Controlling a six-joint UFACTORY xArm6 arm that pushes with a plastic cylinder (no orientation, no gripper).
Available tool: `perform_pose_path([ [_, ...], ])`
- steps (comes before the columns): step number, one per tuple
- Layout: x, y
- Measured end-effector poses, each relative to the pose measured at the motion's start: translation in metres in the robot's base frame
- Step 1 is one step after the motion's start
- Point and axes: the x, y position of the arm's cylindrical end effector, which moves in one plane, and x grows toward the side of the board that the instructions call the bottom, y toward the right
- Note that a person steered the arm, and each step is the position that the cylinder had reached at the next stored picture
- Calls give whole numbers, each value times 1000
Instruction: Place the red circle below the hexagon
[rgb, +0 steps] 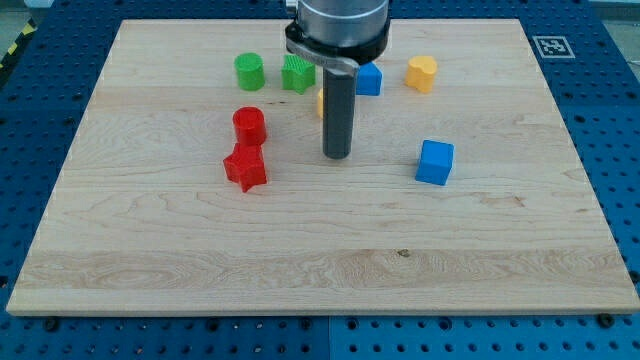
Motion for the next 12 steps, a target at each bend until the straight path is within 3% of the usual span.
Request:
perform_pose_path([
  [2, 81, -26],
  [3, 98, -96],
  [4, 74, -160],
  [6, -15, -182],
  [8, -34, -167],
  [9, -44, -123],
  [12, -43, -97],
])
